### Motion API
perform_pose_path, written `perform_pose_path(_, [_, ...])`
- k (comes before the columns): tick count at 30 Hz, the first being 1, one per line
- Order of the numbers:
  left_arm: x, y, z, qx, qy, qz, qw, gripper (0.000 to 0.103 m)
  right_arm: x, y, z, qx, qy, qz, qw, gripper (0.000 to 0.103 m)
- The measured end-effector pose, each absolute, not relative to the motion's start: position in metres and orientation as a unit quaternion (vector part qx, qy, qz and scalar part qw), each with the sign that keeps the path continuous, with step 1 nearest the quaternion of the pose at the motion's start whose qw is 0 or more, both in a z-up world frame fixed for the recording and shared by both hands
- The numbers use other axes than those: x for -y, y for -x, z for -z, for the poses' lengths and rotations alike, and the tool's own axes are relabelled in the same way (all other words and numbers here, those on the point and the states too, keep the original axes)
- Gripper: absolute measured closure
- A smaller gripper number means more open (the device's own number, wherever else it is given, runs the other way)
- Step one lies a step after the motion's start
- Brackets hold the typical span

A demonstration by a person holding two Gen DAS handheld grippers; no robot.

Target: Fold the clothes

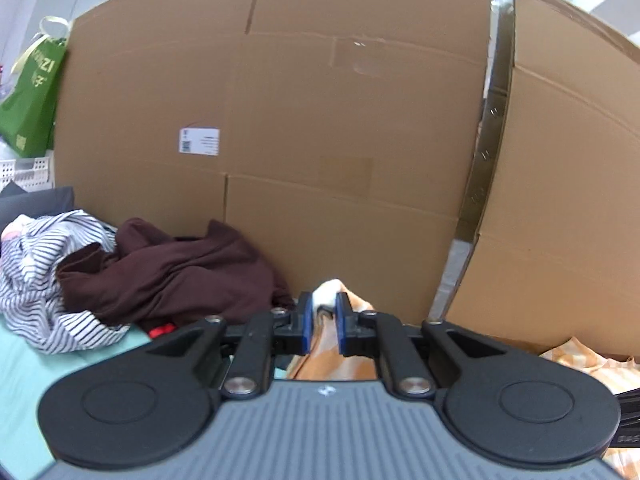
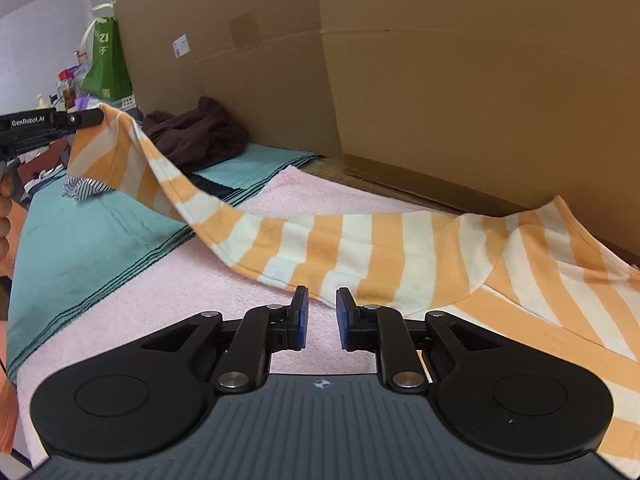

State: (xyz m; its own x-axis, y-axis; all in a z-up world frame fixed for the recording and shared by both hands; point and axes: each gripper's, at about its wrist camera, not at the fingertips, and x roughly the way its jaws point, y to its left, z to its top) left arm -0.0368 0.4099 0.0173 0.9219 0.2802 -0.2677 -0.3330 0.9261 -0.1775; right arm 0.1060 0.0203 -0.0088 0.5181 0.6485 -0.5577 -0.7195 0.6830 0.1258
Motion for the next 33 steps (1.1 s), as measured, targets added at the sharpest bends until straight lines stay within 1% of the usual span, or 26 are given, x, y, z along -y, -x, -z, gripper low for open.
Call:
perform_pose_path(3, [-0.392,0.017,-0.02,-0.121,0.094,-0.124,0.98,0.095,-0.005,-0.103,0.006,-0.289,0.046,-0.384,0.875,0.081])
perform_pose_path(7, [-0.344,-0.012,-0.024,-0.115,0.031,-0.053,0.991,0.095,0.017,-0.103,0.004,-0.28,0.038,-0.373,0.884,0.08])
perform_pose_path(11, [-0.298,-0.04,-0.02,-0.13,0.004,0.015,0.991,0.094,0.036,-0.113,0.006,-0.274,0.011,-0.365,0.89,0.08])
perform_pose_path(16, [-0.248,-0.066,-0.009,-0.148,-0.018,0.083,0.985,0.094,0.068,-0.124,0.013,-0.266,-0.053,-0.356,0.894,0.08])
perform_pose_path(22, [-0.193,-0.091,0.006,-0.175,-0.074,0.15,0.97,0.094,0.105,-0.146,0.026,-0.269,-0.153,-0.315,0.897,0.08])
perform_pose_path(25, [-0.177,-0.097,0.013,-0.187,-0.1,0.171,0.962,0.093,0.119,-0.153,0.028,-0.269,-0.167,-0.264,0.911,0.08])
perform_pose_path(26, [-0.176,-0.094,0.013,-0.187,-0.102,0.17,0.962,0.092,0.124,-0.155,0.028,-0.27,-0.18,-0.256,0.911,0.079])
perform_pose_path(27, [-0.176,-0.092,0.013,-0.186,-0.103,0.169,0.962,0.087,0.128,-0.156,0.028,-0.271,-0.193,-0.248,0.91,0.078])
perform_pose_path(28, [-0.176,-0.089,0.014,-0.186,-0.105,0.168,0.962,0.078,0.132,-0.158,0.028,-0.272,-0.207,-0.24,0.909,0.077])
perform_pose_path(30, [-0.175,-0.084,0.015,-0.186,-0.109,0.166,0.962,0.074,0.136,-0.162,0.03,-0.279,-0.223,-0.241,0.902,0.076])
perform_pose_path(33, [-0.173,-0.076,0.016,-0.185,-0.115,0.163,0.962,0.073,0.14,-0.165,0.03,-0.284,-0.239,-0.247,0.895,0.076])
